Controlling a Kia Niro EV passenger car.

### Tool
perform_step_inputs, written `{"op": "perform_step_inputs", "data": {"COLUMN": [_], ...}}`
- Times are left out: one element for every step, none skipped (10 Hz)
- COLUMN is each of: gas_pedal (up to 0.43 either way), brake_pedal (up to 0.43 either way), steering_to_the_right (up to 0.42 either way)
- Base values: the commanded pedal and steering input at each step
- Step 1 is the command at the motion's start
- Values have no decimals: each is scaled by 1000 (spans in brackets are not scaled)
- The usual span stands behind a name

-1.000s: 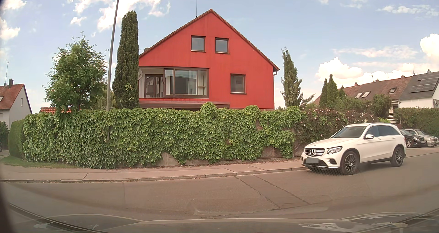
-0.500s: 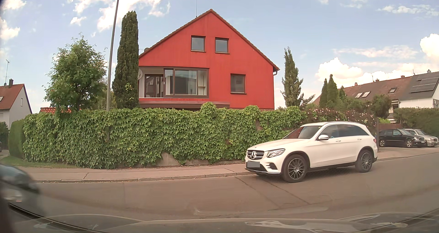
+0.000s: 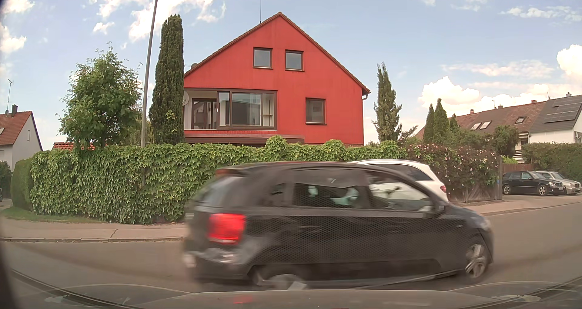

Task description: Follow the waypoints while adhering to traffic rules and regulations

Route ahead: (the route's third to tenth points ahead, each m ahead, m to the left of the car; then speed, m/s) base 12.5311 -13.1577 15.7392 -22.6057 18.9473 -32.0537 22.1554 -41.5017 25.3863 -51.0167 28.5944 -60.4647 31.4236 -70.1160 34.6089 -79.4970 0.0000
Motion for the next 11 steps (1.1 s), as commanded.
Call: {"op": "perform_step_inputs", "data": {"gas_pedal": [0,0,0,0,0,0,0,0,0,0,0], "brake_pedal": [665,665,665,665,659,652,646,646,640,640,646], "steering_to_the_right": [112,112,112,112,112,112,112,112,112,112,112]}}
